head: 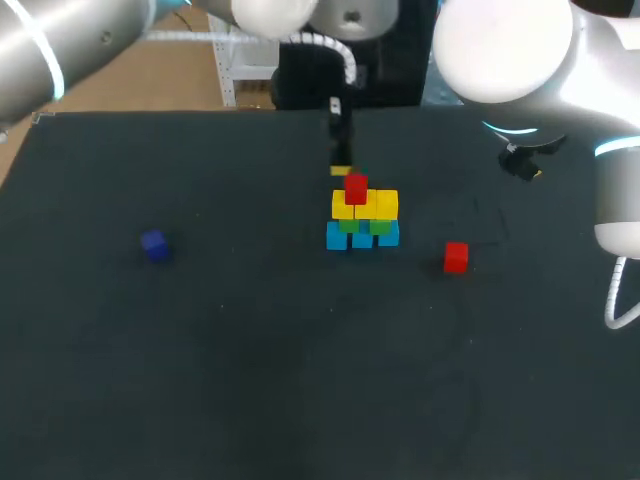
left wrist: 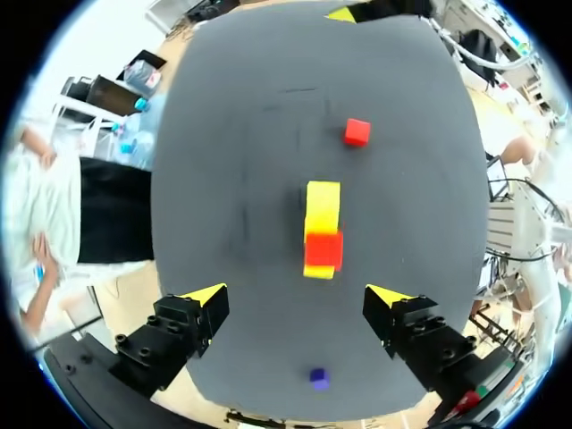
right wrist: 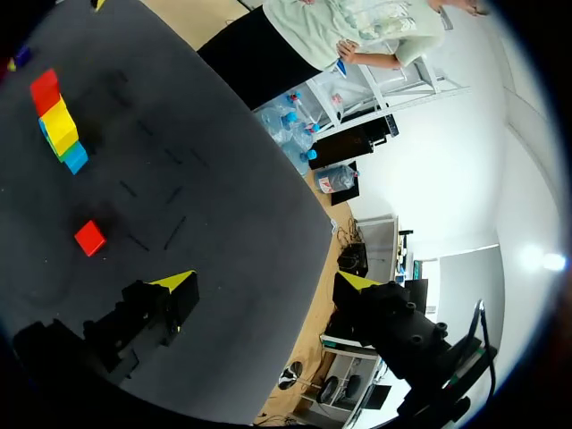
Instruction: Place the blue cubes, place green cubes on the blue cubes, place the yellow cubes on the green cubes, then place the red cubes on the yellow cubes, and place purple cube on the red cubes.
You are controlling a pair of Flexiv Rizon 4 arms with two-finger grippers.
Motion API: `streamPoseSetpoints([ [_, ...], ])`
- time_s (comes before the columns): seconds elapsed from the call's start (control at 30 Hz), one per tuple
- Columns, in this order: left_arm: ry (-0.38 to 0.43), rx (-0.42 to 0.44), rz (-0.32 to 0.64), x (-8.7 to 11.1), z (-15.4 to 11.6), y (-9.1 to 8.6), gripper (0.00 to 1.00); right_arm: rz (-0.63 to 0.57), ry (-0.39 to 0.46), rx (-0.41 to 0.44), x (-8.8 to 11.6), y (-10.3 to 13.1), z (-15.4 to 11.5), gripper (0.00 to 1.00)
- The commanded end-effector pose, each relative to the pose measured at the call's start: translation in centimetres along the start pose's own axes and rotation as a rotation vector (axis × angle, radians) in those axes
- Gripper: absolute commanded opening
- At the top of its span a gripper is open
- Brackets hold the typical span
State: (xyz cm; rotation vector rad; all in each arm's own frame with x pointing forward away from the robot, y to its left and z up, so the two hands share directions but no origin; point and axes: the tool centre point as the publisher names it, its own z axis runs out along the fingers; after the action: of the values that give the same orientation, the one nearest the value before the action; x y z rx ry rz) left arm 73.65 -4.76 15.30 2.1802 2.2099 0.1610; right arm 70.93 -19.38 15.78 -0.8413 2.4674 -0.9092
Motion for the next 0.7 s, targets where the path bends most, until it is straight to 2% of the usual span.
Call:
streamPoseSetpoints([
  [0.03, -0.010, -0.032, -0.037, 3.7, -1.6, -0.8, 1.00, 0.001, -0.004, 0.001, 0.1, 0.0, 0.1, 1.00],
  [0.17, 0.044, -0.069, -0.104, 6.9, -1.7, -1.3, 1.00, 0.001, -0.004, 0.001, 0.1, 0.0, 0.1, 1.00],
  [0.23, 0.087, -0.114, -0.147, 8.5, -1.5, -1.6, 1.00, 0.001, -0.004, 0.001, 0.1, 0.0, 0.1, 1.00],
  [0.33, 0.079, -0.104, -0.199, 10.7, -1.1, -2.3, 1.00, 0.001, -0.004, 0.001, 0.1, 0.0, 0.1, 1.00],
  [0.37, 0.101, -0.119, -0.210, 11.2, -1.1, -2.7, 1.00, 0.001, -0.004, 0.001, 0.1, 0.0, 0.1, 1.00],
  [0.43, 0.073, -0.119, -0.236, 12.0, -1.0, -3.5, 1.00, 0.001, -0.004, 0.001, 0.1, 0.0, 0.1, 1.00],
  [0.5, 0.104, -0.160, -0.259, 12.7, -0.8, -4.4, 1.00, 0.001, -0.004, 0.001, 0.1, 0.0, 0.1, 1.00],
  [0.57, 0.066, -0.155, -0.288, 13.3, -0.8, -5.2, 1.00, 0.001, -0.004, 0.001, 0.1, 0.0, 0.1, 1.00],
  [0.63, 0.095, -0.203, -0.306, 13.8, -0.8, -6.0, 1.00, 0.001, -0.004, 0.001, 0.1, 0.0, 0.1, 1.00],
  [0.7, 0.068, -0.188, -0.316, 14.2, -0.6, -6.9, 1.00, 0.001, -0.004, 0.001, 0.1, 0.0, 0.1, 1.00],
])
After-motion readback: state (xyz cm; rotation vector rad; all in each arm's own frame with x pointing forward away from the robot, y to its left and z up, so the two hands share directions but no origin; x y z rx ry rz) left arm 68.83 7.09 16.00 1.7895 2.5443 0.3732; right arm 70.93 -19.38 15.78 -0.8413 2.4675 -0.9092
